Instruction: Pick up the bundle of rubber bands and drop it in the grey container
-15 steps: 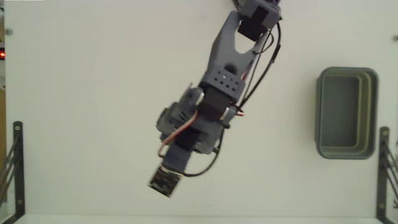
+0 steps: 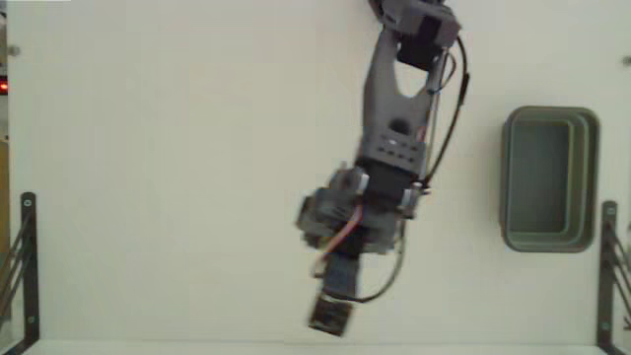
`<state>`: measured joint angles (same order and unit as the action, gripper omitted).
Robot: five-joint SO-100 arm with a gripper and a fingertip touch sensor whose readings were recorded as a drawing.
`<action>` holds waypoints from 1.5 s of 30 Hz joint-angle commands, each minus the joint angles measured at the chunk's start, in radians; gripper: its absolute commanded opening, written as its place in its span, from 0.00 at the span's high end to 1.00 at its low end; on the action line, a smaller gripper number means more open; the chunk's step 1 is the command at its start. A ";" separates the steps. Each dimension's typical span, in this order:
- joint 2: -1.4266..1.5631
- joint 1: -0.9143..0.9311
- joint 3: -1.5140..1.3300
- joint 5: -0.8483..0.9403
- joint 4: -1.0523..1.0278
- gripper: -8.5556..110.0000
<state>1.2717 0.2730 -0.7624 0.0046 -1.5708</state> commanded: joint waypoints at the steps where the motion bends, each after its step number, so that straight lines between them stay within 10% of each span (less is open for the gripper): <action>1: 0.102 -0.052 -0.012 -0.005 0.021 0.65; 45: 0.327 -0.834 -0.348 -0.005 0.132 0.65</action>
<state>1.4956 -0.5200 -1.1075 0.0031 -1.4542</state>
